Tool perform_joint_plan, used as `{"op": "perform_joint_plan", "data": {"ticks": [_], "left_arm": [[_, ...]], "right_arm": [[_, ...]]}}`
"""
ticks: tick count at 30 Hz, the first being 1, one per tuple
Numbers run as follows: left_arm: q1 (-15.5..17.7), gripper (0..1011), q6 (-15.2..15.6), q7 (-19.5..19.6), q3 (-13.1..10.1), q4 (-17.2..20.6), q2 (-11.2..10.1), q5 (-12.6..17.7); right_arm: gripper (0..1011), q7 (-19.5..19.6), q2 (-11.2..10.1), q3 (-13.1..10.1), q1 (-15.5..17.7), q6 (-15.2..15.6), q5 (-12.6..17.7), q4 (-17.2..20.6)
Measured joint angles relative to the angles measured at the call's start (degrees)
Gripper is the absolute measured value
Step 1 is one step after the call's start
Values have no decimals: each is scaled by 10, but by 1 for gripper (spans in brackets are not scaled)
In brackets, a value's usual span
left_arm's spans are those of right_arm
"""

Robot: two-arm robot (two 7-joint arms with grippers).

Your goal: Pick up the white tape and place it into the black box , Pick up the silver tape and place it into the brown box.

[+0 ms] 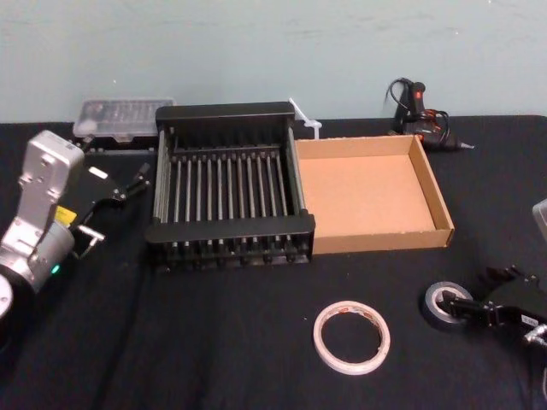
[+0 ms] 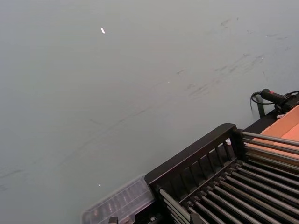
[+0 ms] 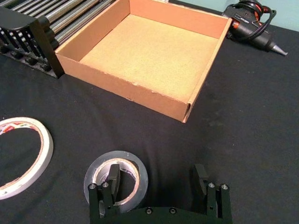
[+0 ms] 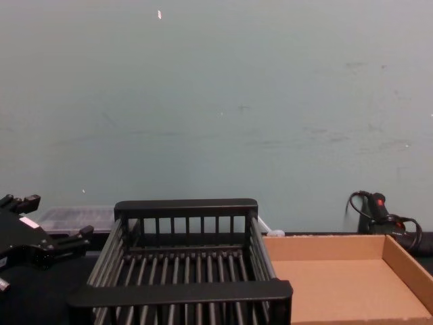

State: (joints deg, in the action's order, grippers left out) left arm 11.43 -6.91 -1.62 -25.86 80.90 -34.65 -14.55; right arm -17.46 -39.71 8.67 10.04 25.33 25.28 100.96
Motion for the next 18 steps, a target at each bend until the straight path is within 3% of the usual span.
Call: {"op": "perform_joint_plan", "data": {"ticks": [18], "left_arm": [[0, 1001, 0, 0, 0, 0, 0, 0]], "right_arm": [[1002, -4, 2, -1, -2, 3, -2, -2]]}}
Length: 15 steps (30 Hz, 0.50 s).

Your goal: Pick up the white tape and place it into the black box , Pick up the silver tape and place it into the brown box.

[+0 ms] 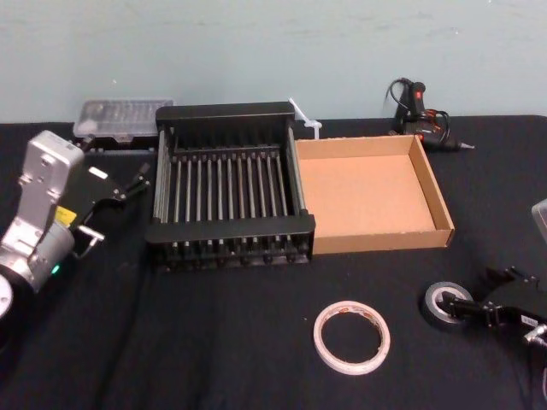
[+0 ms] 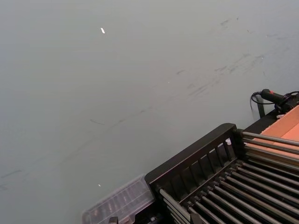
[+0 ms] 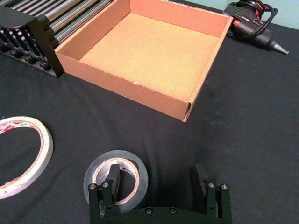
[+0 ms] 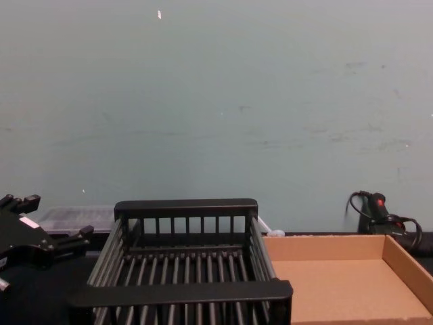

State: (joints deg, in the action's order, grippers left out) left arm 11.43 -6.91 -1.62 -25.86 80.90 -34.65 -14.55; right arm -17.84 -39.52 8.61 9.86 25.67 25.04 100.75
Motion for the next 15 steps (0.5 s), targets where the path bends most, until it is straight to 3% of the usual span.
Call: {"op": "perform_joint_plan", "data": {"ticks": [9, 15], "left_arm": [[0, 1001, 0, 0, 0, 0, 0, 0], [0, 1001, 0, 0, 0, 0, 0, 0]], "right_arm": [[998, 0, 0, 0, 0, 0, 0, 0], [881, 0, -1, 0, 0, 0, 0, 0]]}}
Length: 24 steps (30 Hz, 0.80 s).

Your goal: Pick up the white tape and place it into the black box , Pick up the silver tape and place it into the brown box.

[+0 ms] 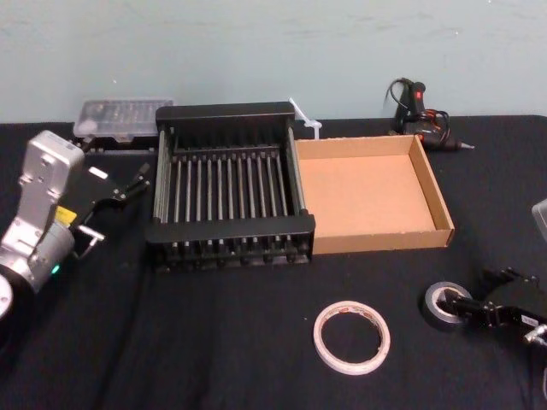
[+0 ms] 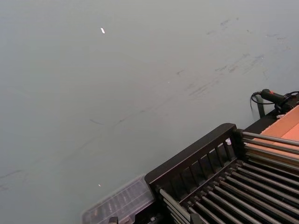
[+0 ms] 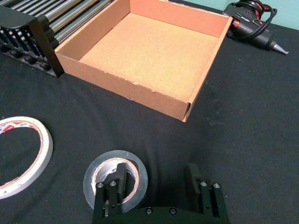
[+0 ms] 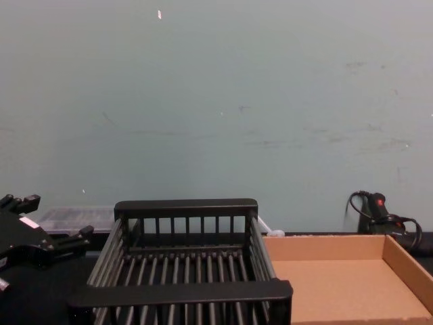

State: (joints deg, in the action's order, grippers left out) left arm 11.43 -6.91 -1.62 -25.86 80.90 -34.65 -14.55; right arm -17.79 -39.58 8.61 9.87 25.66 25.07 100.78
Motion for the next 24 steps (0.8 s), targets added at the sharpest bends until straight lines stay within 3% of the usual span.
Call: {"op": "perform_joint_plan", "data": {"ticks": [8, 11, 13, 19, 24], "left_arm": [[0, 1001, 0, 0, 0, 0, 0, 0], [0, 1001, 0, 0, 0, 0, 0, 0], [0, 1001, 0, 0, 0, 0, 0, 0], [0, 1001, 0, 0, 0, 0, 0, 0], [0, 1001, 0, 0, 0, 0, 0, 0]], "right_arm": [[617, 0, 0, 0, 0, 0, 0, 0], [561, 0, 0, 0, 0, -1, 0, 0], [453, 0, 0, 0, 0, -1, 0, 0], [252, 0, 0, 0, 0, -1, 0, 0], [152, 1, 0, 0, 0, -1, 0, 0]]}}
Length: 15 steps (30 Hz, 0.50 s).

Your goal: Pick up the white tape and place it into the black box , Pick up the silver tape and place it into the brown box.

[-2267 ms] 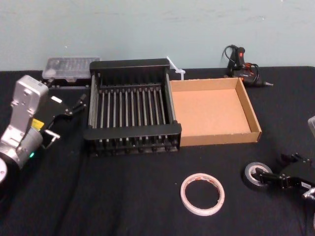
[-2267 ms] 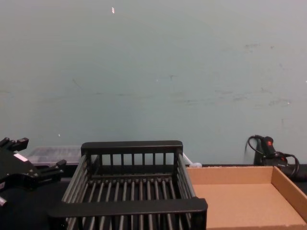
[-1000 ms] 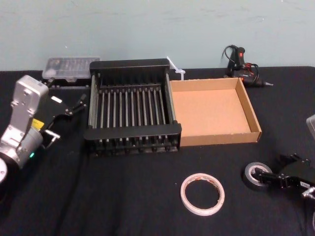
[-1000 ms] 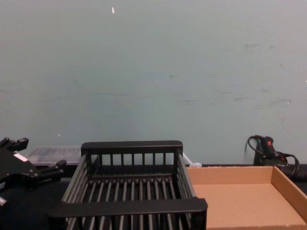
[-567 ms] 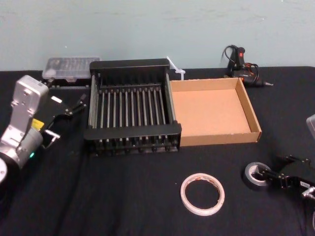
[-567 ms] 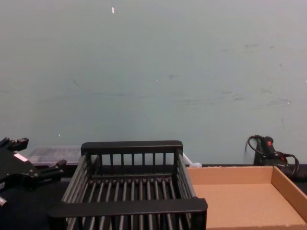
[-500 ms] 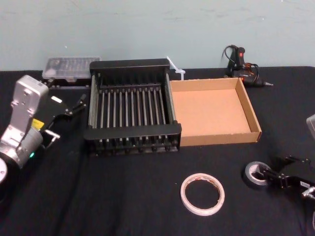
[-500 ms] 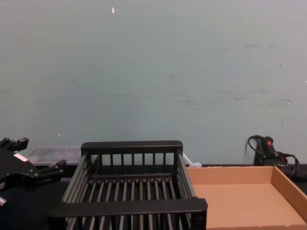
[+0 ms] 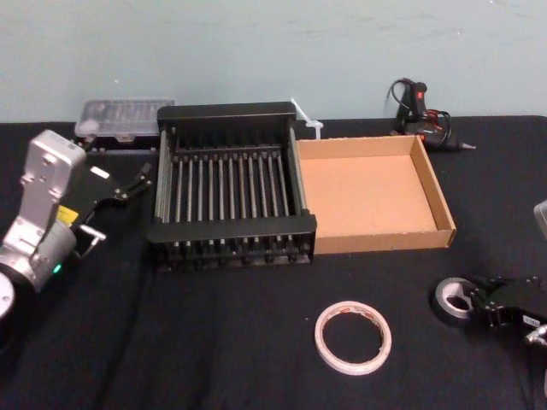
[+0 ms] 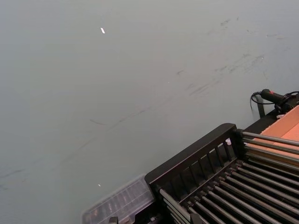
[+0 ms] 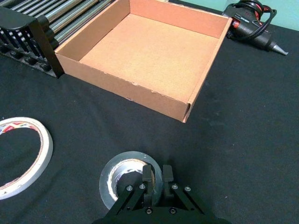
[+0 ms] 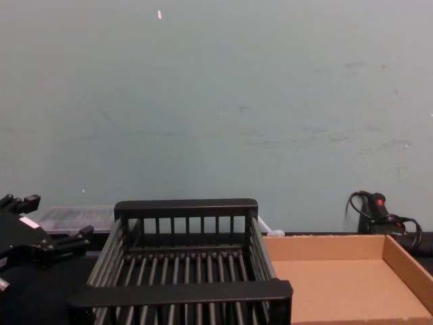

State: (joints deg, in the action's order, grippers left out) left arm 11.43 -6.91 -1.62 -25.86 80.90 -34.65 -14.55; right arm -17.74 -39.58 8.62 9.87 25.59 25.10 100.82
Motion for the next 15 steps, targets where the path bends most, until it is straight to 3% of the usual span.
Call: {"op": "perform_joint_plan", "data": {"ticks": [15], "left_arm": [[0, 1001, 0, 0, 0, 0, 0, 0]], "right_arm": [[140, -2, 0, 0, 1, -4, 0, 0]]}}
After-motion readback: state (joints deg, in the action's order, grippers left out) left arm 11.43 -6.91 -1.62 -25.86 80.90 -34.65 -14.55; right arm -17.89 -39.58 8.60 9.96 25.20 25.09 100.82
